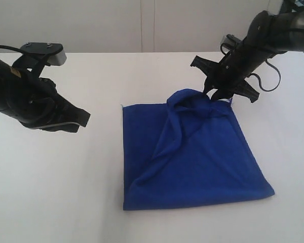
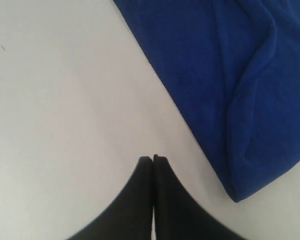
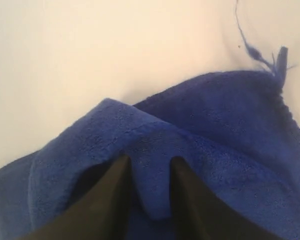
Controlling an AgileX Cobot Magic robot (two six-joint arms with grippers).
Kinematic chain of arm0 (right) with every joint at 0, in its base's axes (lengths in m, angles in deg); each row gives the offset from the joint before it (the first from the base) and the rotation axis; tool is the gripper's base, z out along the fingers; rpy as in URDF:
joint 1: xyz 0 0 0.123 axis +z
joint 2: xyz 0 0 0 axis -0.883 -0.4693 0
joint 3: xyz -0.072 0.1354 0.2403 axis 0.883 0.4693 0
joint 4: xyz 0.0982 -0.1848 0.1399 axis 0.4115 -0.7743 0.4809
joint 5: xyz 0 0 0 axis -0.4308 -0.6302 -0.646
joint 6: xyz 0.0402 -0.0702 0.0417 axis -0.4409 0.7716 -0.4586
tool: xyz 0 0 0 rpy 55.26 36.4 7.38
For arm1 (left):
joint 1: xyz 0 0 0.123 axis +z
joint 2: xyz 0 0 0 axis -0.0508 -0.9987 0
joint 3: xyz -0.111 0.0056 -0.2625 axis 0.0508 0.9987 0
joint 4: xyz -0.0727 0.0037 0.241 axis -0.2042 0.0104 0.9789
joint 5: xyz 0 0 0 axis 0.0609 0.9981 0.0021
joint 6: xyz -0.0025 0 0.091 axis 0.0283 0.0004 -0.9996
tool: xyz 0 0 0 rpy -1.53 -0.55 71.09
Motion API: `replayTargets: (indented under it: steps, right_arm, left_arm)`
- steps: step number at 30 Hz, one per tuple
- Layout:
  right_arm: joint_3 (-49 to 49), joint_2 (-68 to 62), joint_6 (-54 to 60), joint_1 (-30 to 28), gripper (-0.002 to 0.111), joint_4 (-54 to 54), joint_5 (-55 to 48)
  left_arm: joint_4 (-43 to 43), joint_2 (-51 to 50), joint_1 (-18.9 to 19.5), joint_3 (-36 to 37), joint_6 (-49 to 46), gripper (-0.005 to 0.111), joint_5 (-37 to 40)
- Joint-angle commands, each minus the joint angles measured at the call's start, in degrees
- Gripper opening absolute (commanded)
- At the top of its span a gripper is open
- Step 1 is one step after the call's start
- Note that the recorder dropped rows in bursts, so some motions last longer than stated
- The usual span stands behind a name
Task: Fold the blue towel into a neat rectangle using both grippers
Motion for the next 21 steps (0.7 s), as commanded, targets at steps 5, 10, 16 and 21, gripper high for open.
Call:
replayTargets:
  steps: [5,10,16,21]
  right_arm:
    - [0.12,1.84,-2.64,-0.63,0.026,-6.73,-3.23]
    - [0.21,1.13,-4.43,-0.63,0.026,-7.91,-4.82]
    - [0.21,-0.59,-7.12,-0.63,0.026,-7.05,-4.14]
    - [0.21,-1.28,-7.12,-0.63,0.026,-3.79,-3.42]
  left_arm:
    - [0.01,0.16,-0.29,-0.21,0.4,0.0,0.47]
    - [0.01,0.16,-0.29,-0.21,0.4,0.0,0.34]
    - [0.01,0.16,-0.29,-0.21,0.4,0.0,0.08]
    - [0.01,0.16,-0.29,-0.21,0.4,0.0,-0.42]
